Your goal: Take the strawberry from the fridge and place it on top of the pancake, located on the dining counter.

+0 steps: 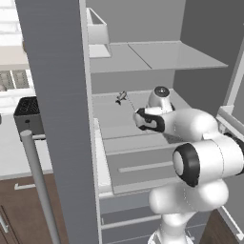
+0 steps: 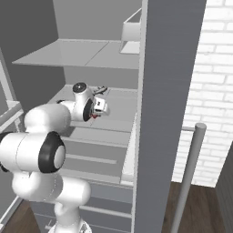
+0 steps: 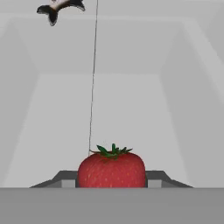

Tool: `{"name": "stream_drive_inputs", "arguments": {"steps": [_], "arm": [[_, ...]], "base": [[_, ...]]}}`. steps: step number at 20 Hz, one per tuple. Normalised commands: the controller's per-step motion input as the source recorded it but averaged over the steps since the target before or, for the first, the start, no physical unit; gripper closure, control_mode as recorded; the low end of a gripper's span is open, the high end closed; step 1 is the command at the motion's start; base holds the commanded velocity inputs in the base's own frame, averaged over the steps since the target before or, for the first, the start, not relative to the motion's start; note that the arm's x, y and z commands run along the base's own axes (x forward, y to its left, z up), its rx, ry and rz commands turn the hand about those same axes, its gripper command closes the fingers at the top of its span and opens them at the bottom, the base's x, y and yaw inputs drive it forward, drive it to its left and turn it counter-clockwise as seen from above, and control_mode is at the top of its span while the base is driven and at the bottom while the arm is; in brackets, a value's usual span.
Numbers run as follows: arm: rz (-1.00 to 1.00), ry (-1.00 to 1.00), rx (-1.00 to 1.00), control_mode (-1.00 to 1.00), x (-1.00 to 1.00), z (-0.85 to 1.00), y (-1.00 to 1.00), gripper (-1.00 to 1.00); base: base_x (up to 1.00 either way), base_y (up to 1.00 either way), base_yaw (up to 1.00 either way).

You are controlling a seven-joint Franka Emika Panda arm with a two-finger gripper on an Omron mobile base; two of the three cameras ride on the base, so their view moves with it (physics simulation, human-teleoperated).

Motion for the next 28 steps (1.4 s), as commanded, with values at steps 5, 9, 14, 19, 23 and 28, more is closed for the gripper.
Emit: {"name": "stream_drive_inputs", "arguments": {"steps": [5, 9, 14, 19, 23, 28], "arm": [[0.00, 0.00, 0.02, -1.00, -0.74, 0.66, 0.00, 1.00], [-0.01, 0.11, 0.11, -1.00, -0.79, 0.73, 0.00, 1.00], [-0.02, 0.11, 0.06, -1.00, -0.98, 0.39, 0.00, 1.00], [0.00, 0.09, 0.00, -1.00, -1.00, 0.43, 0.00, 1.00], [0.00, 0.03, -0.01, -1.00, -1.00, 0.31, 0.00, 1.00], [0.00, 0.00, -0.09, -1.00, -0.99, 0.14, 0.00, 1.00]], "base": [[0.00, 0.00, 0.00], [0.00, 0.00, 0.00], [0.00, 0.00, 0.00], [0.00, 0.00, 0.00], [0.00, 0.00, 0.00], [0.00, 0.00, 0.00]]}}
